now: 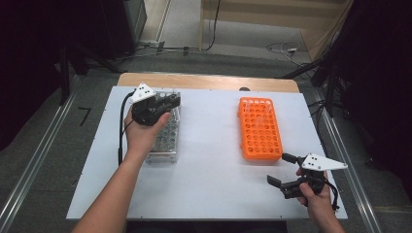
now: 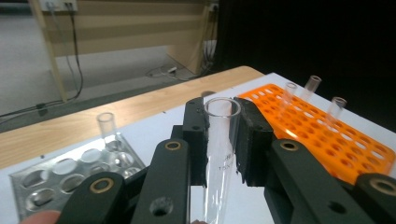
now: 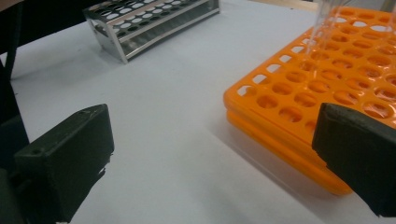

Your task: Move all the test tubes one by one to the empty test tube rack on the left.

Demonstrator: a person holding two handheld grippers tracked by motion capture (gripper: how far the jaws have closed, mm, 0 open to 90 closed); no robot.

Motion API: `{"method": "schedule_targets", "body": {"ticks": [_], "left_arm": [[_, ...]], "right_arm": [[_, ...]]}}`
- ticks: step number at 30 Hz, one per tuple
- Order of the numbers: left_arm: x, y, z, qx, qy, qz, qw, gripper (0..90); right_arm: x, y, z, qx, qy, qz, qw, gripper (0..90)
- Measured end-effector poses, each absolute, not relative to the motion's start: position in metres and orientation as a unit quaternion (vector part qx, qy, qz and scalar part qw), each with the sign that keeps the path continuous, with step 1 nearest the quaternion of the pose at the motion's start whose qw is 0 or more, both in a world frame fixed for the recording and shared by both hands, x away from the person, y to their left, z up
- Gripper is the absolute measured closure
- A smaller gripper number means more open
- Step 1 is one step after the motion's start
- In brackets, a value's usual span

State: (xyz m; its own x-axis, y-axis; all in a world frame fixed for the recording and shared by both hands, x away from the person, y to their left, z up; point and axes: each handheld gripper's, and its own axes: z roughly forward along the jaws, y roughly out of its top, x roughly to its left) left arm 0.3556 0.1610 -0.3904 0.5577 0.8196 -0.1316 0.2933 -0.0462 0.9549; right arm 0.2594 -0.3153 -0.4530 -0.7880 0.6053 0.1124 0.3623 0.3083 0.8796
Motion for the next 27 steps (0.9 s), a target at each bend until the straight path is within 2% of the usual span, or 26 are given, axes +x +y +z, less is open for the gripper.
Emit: {"method": "schedule_targets", "body": {"ticks": [13, 27], "left_arm": [[0.392, 0.181, -0.377, 0.664, 0.433, 0.268, 0.548, 76.5], [0.434, 0.177, -0.383, 0.644, 0.466, 0.279, 0.539, 76.5]], "right_arm": [[0.266, -0.326, -0.46, 0.327, 0.79, 0.5, 0.137, 0.0], [0.265, -0.331, -0.461, 0.334, 0.784, 0.503, 0.143, 0.0]]}}
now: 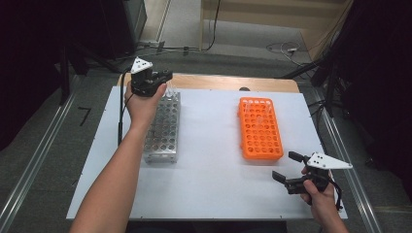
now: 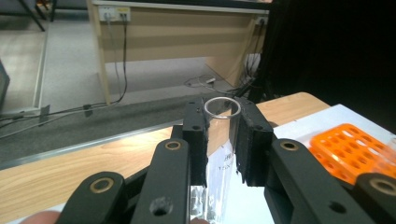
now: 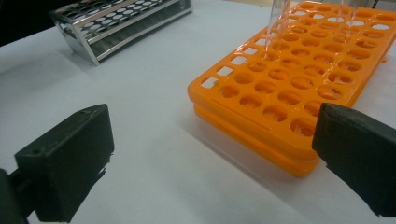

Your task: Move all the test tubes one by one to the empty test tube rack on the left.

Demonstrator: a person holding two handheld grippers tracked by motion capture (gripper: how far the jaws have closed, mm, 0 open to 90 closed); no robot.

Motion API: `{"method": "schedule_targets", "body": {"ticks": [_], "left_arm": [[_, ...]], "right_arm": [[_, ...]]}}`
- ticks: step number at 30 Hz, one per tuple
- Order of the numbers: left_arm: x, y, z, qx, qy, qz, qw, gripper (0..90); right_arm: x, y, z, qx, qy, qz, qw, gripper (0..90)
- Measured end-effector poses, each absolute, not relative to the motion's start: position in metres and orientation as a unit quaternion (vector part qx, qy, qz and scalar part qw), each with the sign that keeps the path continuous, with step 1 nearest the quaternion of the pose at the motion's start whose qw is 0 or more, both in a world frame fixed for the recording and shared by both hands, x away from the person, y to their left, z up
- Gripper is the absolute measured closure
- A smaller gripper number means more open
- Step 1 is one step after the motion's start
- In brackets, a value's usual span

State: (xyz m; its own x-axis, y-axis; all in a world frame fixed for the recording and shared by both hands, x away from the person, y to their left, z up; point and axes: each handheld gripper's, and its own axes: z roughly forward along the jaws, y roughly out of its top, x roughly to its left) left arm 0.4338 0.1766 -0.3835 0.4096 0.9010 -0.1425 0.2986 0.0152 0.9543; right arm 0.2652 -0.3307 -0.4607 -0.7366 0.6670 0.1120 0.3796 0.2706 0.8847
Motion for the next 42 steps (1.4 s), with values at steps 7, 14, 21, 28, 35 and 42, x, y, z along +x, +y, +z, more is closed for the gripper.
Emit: {"method": "schedule_targets", "body": {"ticks": [7, 14, 21, 28, 35, 42], "left_arm": [[0.442, 0.165, -0.398, 0.658, 0.47, 0.277, 0.519, 76.5], [0.446, 0.161, -0.407, 0.653, 0.48, 0.277, 0.516, 76.5], [0.446, 0.158, -0.418, 0.66, 0.483, 0.282, 0.502, 76.4], [0.446, 0.153, -0.424, 0.673, 0.484, 0.284, 0.483, 76.2], [0.445, 0.149, -0.427, 0.681, 0.49, 0.281, 0.466, 75.7], [0.443, 0.149, -0.424, 0.686, 0.489, 0.274, 0.464, 72.4]], "right_arm": [[0.266, -0.333, -0.461, 0.334, 0.782, 0.506, 0.142, 0.0], [0.266, -0.333, -0.461, 0.332, 0.782, 0.508, 0.142, 0.0], [0.266, -0.334, -0.461, 0.334, 0.78, 0.509, 0.143, 0.0], [0.266, -0.334, -0.462, 0.335, 0.78, 0.509, 0.144, 0.0], [0.267, -0.334, -0.462, 0.334, 0.781, 0.508, 0.144, 0.0], [0.266, -0.333, -0.462, 0.335, 0.782, 0.506, 0.143, 0.0]]}}
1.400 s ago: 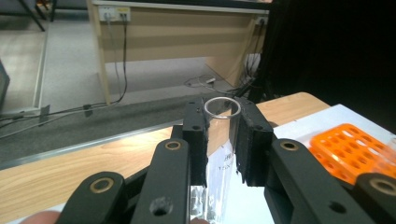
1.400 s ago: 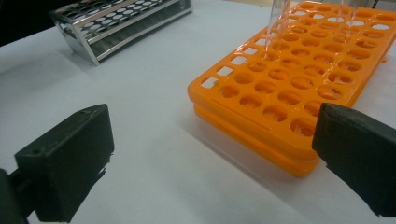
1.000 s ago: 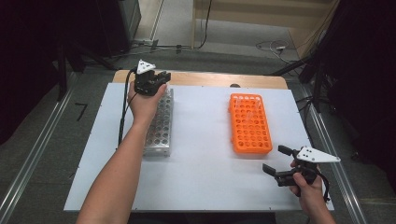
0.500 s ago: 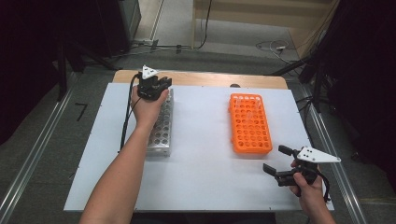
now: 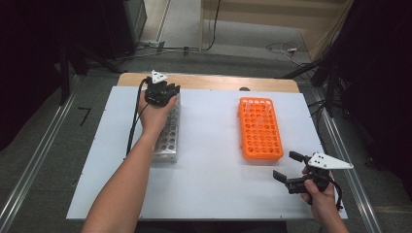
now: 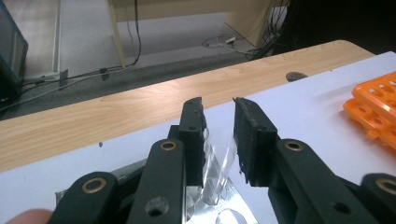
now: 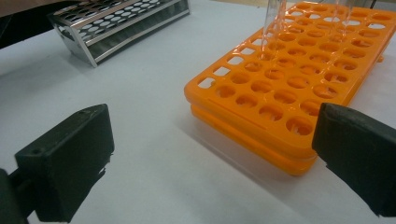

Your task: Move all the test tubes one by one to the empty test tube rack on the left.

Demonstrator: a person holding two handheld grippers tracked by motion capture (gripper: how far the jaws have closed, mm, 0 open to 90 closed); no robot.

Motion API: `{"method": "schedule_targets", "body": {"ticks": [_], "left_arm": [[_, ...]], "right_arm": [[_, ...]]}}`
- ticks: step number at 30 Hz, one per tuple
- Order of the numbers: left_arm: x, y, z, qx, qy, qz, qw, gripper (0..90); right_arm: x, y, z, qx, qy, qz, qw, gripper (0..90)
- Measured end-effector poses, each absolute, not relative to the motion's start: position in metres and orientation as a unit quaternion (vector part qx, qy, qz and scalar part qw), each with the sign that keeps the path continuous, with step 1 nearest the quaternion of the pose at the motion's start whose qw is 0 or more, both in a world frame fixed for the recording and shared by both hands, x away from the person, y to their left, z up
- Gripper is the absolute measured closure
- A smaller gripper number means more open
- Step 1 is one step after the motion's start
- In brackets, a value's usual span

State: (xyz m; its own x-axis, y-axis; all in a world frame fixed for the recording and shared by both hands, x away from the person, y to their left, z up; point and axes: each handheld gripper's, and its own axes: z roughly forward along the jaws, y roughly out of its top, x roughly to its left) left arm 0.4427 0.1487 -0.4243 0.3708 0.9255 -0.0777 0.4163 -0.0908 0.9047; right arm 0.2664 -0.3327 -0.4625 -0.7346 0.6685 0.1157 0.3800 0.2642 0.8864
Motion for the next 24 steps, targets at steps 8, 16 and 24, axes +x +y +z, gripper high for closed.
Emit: {"method": "schedule_targets", "body": {"ticks": [8, 16, 24], "left_arm": [[0.438, 0.151, -0.421, 0.684, 0.492, 0.264, 0.47, 52.0], [0.42, 0.158, -0.416, 0.674, 0.493, 0.242, 0.494, 23.1], [0.391, 0.16, -0.415, 0.686, 0.476, 0.227, 0.501, 3.7]], "right_arm": [[0.266, -0.332, -0.463, 0.334, 0.783, 0.506, 0.143, 0.0], [0.267, -0.331, -0.462, 0.335, 0.783, 0.507, 0.137, 0.0], [0.269, -0.329, -0.461, 0.338, 0.782, 0.506, 0.136, 0.0]]}}
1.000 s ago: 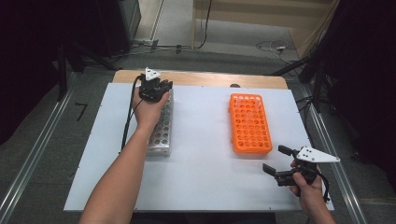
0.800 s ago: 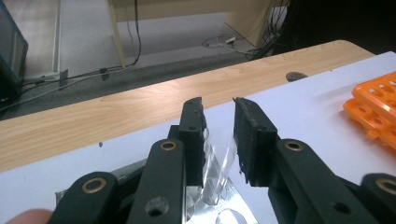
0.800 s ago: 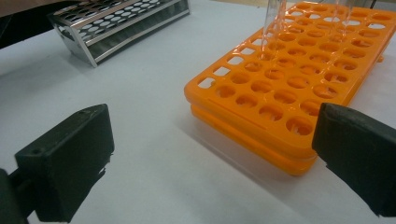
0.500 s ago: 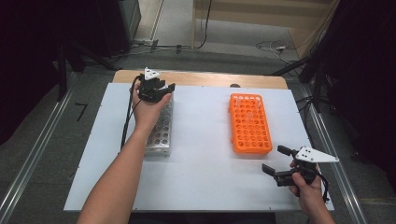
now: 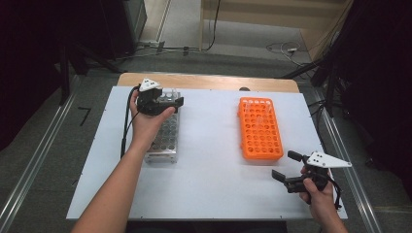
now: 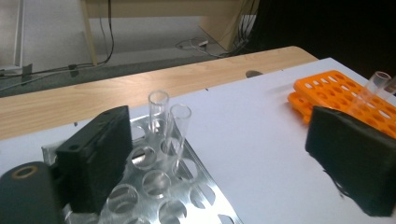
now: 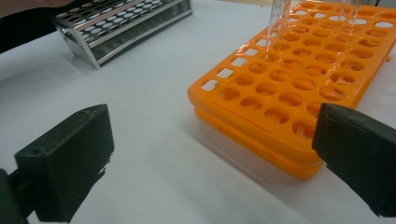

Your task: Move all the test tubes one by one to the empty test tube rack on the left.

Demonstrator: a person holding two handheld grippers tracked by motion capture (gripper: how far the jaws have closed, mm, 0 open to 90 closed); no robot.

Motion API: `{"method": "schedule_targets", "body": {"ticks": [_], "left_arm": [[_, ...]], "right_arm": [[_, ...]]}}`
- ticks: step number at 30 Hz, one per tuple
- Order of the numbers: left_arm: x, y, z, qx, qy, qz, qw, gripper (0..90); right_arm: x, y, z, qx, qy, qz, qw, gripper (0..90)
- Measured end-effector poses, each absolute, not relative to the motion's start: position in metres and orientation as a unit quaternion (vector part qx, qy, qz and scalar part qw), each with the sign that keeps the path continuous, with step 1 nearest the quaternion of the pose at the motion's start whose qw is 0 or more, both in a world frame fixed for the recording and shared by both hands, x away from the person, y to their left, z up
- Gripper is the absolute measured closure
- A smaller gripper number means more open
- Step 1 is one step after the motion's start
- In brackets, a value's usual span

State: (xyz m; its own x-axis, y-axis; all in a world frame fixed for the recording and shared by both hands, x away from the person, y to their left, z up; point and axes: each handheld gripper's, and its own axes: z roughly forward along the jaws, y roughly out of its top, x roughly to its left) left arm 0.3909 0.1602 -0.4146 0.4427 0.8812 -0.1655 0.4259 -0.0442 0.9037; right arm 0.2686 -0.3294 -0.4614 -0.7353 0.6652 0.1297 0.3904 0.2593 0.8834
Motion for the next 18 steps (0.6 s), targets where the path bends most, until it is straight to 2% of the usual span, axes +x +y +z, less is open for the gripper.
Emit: {"method": "schedule_targets", "body": {"ticks": [3, 18], "left_arm": [[0.378, 0.161, -0.416, 0.687, 0.471, 0.225, 0.505, 0.0], [0.307, 0.165, -0.414, 0.69, 0.438, 0.215, 0.535, 0.0]], "right_arm": [[0.269, -0.329, -0.461, 0.338, 0.782, 0.506, 0.136, 0.0], [0.275, -0.329, -0.454, 0.351, 0.771, 0.512, 0.141, 0.0]]}}
